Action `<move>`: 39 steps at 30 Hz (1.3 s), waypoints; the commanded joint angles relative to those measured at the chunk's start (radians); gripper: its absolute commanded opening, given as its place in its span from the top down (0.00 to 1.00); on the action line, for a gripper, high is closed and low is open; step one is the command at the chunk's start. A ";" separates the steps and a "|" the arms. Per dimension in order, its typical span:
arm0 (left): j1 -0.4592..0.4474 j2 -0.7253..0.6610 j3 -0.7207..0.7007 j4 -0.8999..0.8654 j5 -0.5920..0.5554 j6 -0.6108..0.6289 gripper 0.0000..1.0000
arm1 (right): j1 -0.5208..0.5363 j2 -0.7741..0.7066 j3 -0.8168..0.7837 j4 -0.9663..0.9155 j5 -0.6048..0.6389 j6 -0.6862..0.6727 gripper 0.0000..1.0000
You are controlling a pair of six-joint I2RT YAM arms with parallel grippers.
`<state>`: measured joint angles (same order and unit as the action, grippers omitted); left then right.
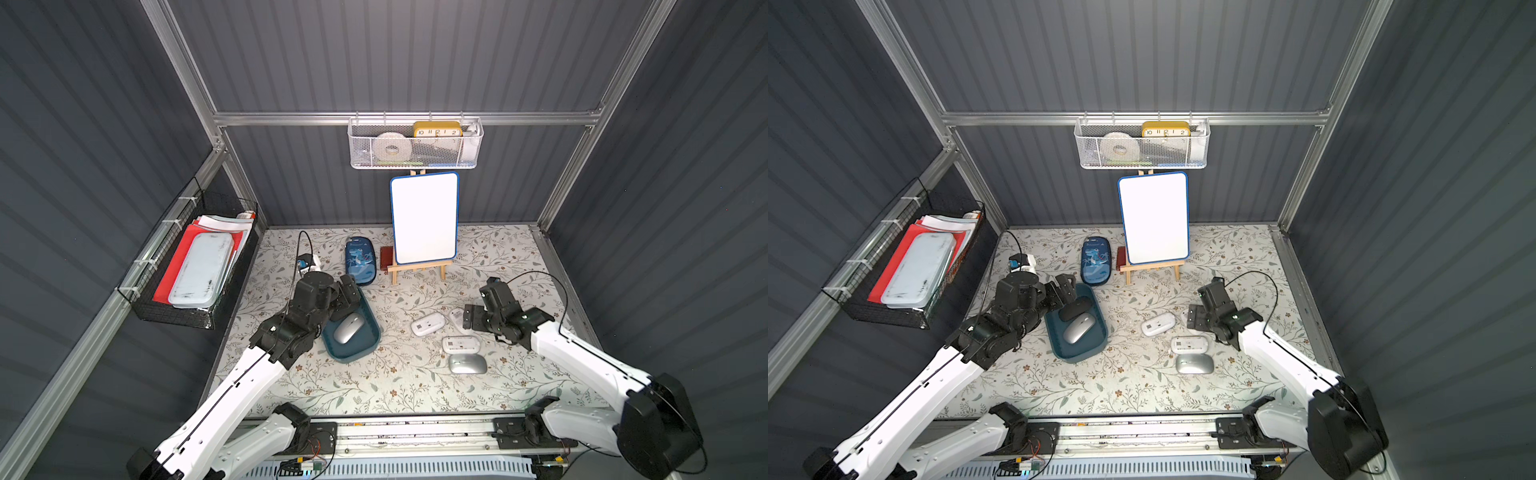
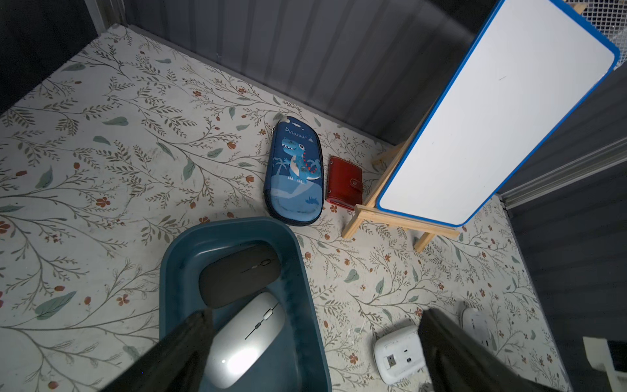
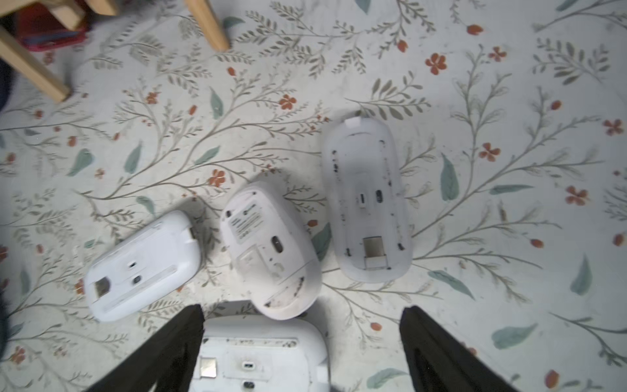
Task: Put the mouse in the storage box
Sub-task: Pick up the mouse from the center of the board.
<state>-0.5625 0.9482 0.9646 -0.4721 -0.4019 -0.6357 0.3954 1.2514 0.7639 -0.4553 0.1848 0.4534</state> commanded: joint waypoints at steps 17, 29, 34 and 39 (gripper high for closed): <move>0.001 0.000 -0.008 0.024 0.052 0.036 0.01 | -0.171 0.439 0.233 -0.138 -0.070 -0.059 0.18; 0.001 0.021 -0.010 0.033 0.075 0.045 0.00 | -0.179 0.524 0.281 -0.162 -0.103 -0.080 0.37; 0.000 0.027 -0.011 0.038 0.088 0.041 0.01 | -0.179 0.506 0.278 -0.162 -0.120 -0.075 0.48; 0.000 0.009 -0.019 0.093 0.217 0.060 0.01 | -0.177 0.384 0.249 -0.146 -0.115 -0.065 0.52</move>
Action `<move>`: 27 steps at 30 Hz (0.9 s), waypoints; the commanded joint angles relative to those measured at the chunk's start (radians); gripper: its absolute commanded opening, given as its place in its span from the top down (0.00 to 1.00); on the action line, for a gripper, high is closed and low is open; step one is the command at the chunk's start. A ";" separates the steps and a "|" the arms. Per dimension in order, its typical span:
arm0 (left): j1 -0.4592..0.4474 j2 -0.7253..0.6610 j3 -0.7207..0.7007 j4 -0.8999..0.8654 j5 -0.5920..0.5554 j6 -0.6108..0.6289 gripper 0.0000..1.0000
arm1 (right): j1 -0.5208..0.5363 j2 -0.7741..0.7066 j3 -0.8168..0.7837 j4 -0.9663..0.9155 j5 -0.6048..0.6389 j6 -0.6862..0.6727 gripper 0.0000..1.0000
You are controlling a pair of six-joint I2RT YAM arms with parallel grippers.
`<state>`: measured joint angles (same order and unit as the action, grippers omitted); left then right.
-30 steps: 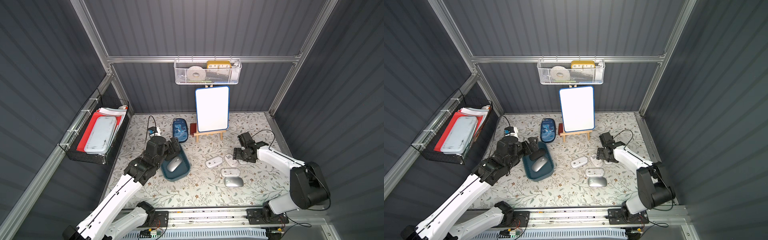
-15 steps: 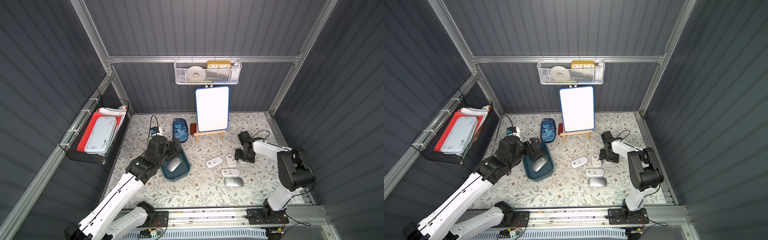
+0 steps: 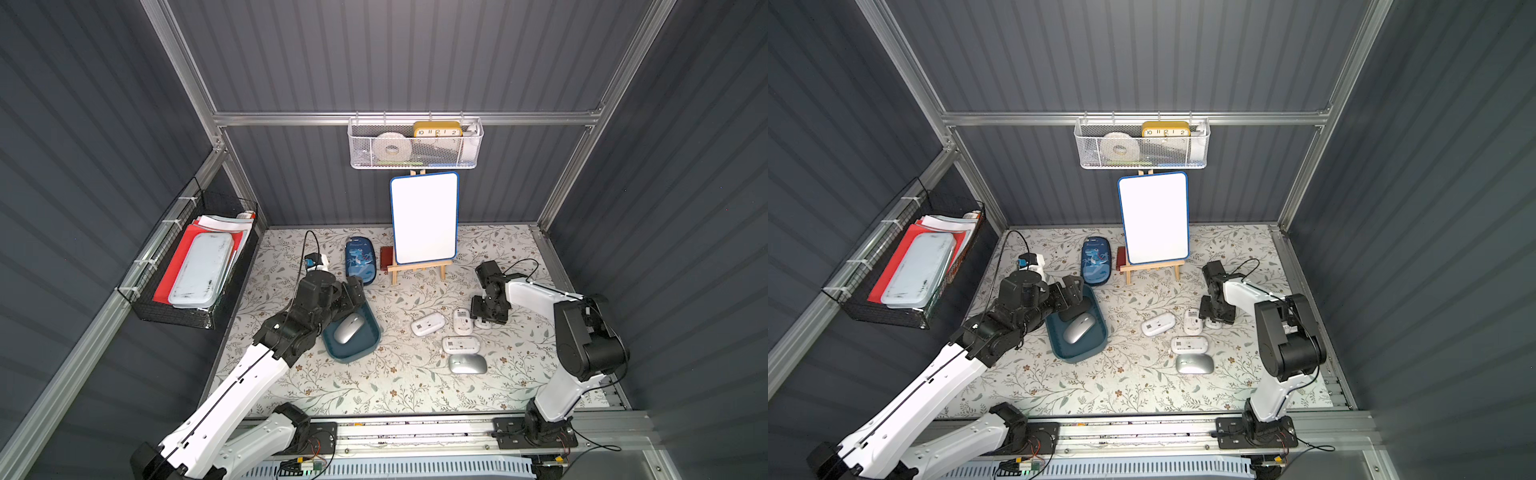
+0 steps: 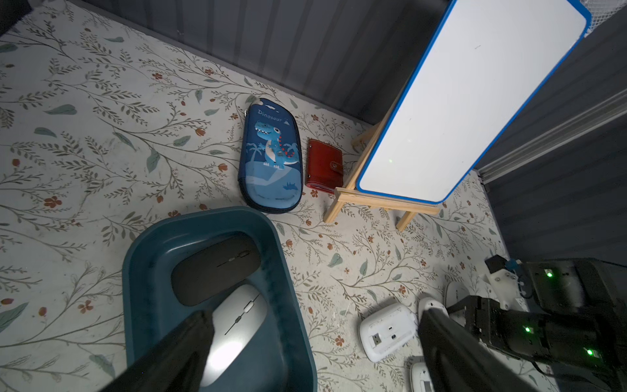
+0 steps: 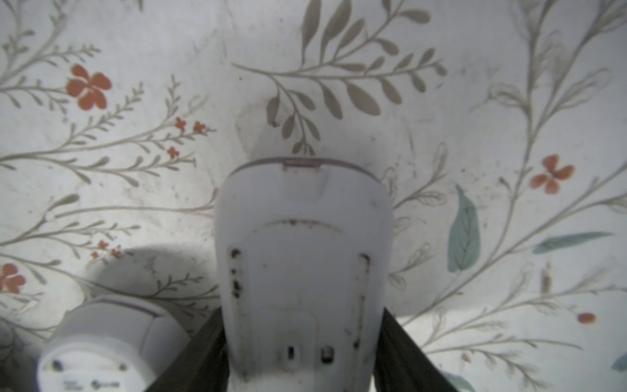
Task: Put the mouse in the storage box
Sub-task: Pick up the mouse from the center of the board.
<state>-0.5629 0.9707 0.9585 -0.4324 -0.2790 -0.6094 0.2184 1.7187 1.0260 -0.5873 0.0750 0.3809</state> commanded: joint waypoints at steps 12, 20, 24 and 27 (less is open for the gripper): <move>0.002 -0.104 -0.041 0.168 0.261 -0.075 0.01 | 0.138 -0.666 -0.314 0.309 -0.254 -0.031 0.60; -0.004 0.053 -0.058 0.322 0.583 -0.038 0.06 | 0.445 -0.936 -0.580 0.560 -0.258 -0.081 0.60; -0.024 0.107 -0.093 0.414 0.673 -0.051 0.07 | 0.561 -0.956 -0.672 0.655 -0.241 -0.134 0.60; -0.057 0.157 -0.102 0.468 0.722 -0.062 0.07 | 0.628 -0.951 -0.686 0.668 -0.197 -0.167 0.59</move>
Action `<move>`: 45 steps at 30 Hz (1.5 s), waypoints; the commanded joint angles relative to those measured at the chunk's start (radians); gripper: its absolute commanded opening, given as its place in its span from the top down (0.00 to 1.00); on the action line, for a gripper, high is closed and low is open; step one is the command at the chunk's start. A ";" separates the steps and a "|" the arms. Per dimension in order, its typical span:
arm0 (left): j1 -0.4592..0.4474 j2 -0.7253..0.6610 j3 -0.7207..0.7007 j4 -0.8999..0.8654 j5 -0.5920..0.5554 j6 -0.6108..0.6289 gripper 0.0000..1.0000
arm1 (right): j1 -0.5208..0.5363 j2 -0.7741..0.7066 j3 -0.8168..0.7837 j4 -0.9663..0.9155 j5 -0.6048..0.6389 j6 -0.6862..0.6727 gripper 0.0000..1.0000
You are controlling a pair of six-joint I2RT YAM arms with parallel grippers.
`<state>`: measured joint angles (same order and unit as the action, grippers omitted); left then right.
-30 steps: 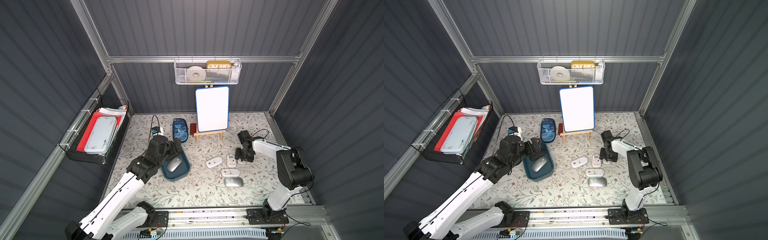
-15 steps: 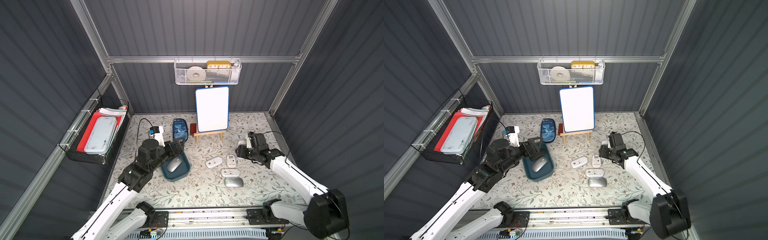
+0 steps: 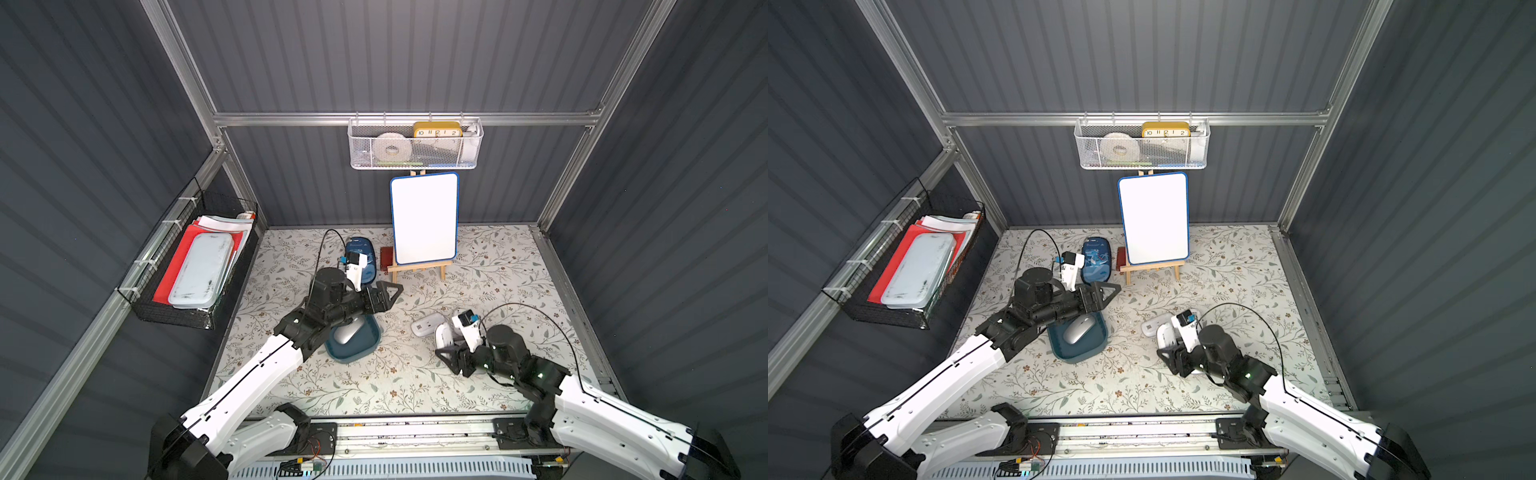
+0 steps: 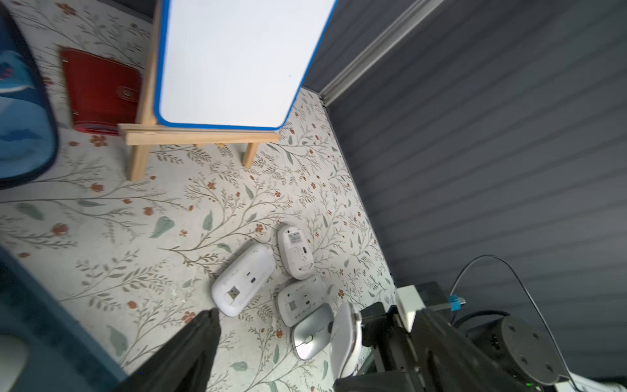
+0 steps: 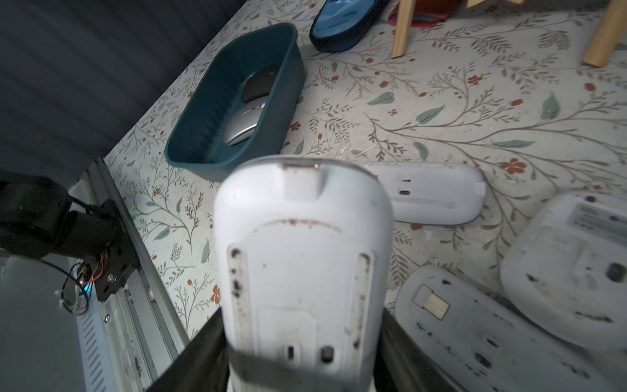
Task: Put the mouse in the storage box
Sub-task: Pick up the mouse from the center of the board.
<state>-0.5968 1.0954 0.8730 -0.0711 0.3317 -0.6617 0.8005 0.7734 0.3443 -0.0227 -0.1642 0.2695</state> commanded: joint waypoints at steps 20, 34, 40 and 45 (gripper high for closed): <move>-0.357 0.311 0.002 0.173 -0.072 -0.064 0.16 | 0.066 -0.002 -0.008 0.107 0.065 -0.069 0.60; -0.408 0.367 0.068 0.072 -0.208 -0.105 0.85 | 0.066 0.018 -0.002 0.108 0.071 -0.068 0.55; -0.409 0.338 0.121 -0.102 -0.413 -0.155 1.00 | 0.066 0.018 -0.001 0.096 0.126 -0.051 0.07; -0.408 0.305 0.214 -0.385 -0.715 -0.308 1.00 | 0.065 0.025 -0.001 0.093 0.150 -0.044 0.02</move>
<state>-1.0077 1.4471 1.0222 -0.2379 -0.1482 -0.8616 0.8635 0.7944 0.3374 0.0593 -0.0479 0.2207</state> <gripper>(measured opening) 0.260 0.977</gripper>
